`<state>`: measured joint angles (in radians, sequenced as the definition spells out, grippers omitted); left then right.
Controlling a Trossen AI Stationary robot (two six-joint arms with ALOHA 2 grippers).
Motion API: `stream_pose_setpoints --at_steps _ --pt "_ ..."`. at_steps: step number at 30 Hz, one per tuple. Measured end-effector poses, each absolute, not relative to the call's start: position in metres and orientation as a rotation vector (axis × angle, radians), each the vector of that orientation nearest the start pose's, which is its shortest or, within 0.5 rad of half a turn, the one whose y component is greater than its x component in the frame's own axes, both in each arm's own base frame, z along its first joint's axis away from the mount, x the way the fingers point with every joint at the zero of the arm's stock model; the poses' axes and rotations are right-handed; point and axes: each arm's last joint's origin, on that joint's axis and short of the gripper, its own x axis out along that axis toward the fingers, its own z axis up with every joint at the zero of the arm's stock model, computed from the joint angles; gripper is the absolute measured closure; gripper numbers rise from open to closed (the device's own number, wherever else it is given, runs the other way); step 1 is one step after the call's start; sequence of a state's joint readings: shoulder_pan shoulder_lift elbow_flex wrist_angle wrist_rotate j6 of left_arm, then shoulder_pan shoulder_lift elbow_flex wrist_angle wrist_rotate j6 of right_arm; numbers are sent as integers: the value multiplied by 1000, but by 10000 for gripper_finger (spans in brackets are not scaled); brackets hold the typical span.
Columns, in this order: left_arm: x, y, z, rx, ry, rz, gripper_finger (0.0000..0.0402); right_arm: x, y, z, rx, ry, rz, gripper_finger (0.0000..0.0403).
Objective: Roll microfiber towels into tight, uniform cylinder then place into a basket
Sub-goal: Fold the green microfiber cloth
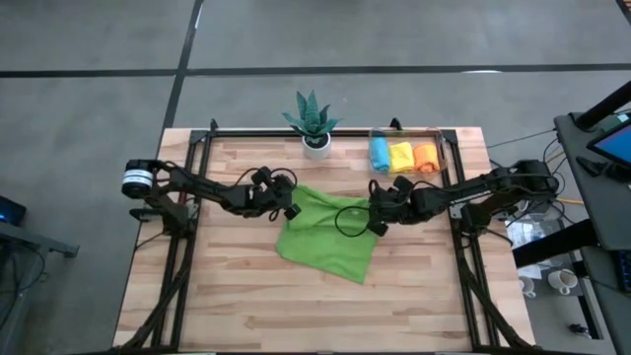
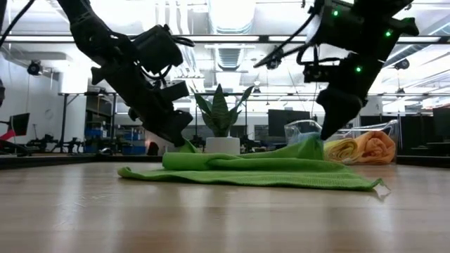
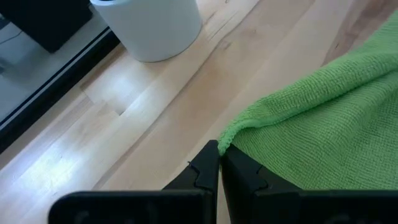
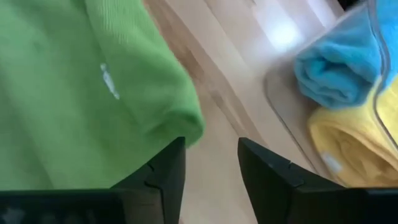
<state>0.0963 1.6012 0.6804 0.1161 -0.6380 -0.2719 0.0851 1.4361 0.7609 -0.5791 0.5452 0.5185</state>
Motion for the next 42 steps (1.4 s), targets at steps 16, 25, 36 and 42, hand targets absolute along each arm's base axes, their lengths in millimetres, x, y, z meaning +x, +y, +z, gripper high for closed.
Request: stream_pose_setpoints --at_steps 16,25,36,42 --pt "284 45 143 19 710 776 402 246 13 149 -179 1126 -467 259" --pt "284 45 143 17 710 773 402 259 0 123 -322 1139 -493 268" --pt "284 44 143 1 716 739 402 269 -27 123 2 1101 -589 269" --pt "284 44 143 0 716 736 402 271 -29 126 60 1084 -587 271"
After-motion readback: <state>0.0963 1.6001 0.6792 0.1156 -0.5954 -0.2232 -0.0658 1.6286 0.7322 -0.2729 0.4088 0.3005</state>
